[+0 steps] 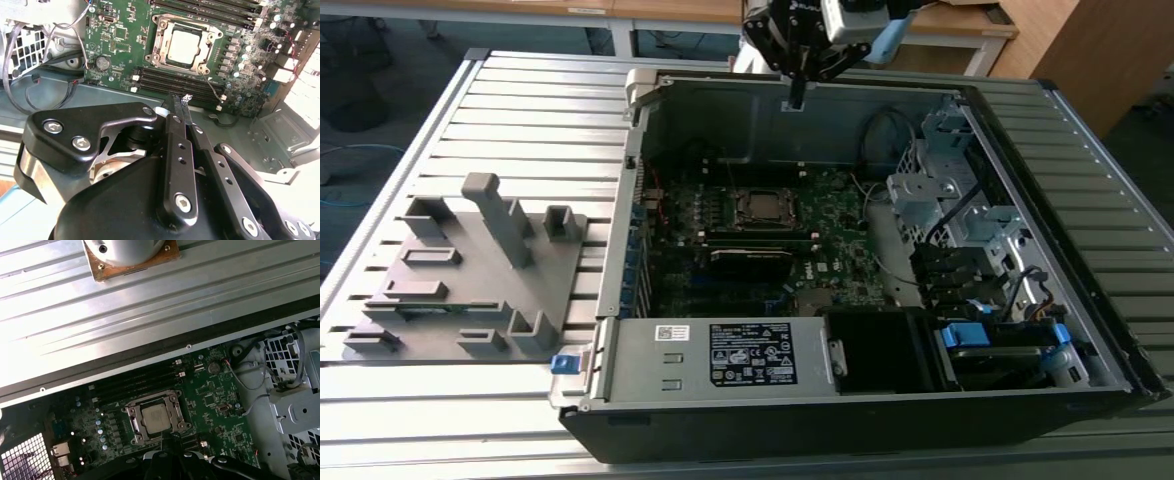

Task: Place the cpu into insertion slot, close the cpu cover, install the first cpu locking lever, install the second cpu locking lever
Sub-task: 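Close the cpu cover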

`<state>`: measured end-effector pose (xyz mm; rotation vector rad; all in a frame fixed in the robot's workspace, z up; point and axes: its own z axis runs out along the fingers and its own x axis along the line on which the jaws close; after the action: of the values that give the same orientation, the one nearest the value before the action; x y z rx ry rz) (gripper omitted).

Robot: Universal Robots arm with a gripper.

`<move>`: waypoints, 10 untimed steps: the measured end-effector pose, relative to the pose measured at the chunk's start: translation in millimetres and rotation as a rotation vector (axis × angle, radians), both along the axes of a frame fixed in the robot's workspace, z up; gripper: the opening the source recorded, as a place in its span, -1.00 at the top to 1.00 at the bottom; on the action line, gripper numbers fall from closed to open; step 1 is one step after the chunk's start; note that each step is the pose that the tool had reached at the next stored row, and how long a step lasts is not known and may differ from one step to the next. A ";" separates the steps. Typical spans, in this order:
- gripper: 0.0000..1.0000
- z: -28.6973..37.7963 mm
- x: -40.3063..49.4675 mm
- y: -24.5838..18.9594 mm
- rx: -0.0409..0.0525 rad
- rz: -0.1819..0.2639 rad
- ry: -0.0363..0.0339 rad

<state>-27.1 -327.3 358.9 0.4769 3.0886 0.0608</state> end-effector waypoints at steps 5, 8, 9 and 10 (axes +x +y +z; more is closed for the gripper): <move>0.80 -1.1 0.0 0.0 0.0000 0.000 0.0001; 0.80 -1.8 0.0 0.0 0.0000 0.000 0.0000; 0.80 -2.0 0.0 0.0 -0.0001 0.000 0.0001; 0.80 -2.2 0.0 0.0 0.0001 0.000 0.0000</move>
<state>-27.1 -327.3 356.6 0.4770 3.0886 0.0608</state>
